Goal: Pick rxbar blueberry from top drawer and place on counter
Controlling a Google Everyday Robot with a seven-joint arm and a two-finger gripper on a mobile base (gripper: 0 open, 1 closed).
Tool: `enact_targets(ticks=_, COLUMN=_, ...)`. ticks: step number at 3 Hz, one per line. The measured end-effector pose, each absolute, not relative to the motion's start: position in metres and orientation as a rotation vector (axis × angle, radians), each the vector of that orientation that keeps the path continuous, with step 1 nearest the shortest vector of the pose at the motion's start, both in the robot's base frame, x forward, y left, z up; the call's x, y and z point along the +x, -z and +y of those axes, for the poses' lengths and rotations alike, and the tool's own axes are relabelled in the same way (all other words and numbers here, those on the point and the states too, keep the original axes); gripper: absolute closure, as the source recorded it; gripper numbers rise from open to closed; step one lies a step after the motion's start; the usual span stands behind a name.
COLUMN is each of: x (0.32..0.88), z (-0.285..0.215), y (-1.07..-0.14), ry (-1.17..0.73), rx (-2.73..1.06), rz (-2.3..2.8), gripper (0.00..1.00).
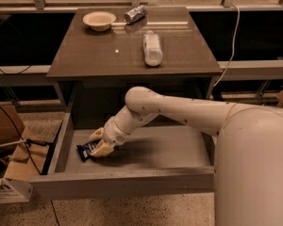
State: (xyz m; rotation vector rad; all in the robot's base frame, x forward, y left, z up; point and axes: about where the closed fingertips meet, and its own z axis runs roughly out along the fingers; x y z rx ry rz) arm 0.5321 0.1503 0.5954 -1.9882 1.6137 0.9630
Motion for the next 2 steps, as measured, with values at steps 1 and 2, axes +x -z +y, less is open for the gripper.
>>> enact_targets(ticks=1, x=0.5377, z=0.1519, y=-0.6496, ry=-0.856, rx=-1.977, rz=1.495, gripper=1.00)
enact_targets(ticks=2, x=0.5364, z=0.1534, y=-0.6578, ry=-0.841, rx=-1.985, rz=1.477, gripper=0.82)
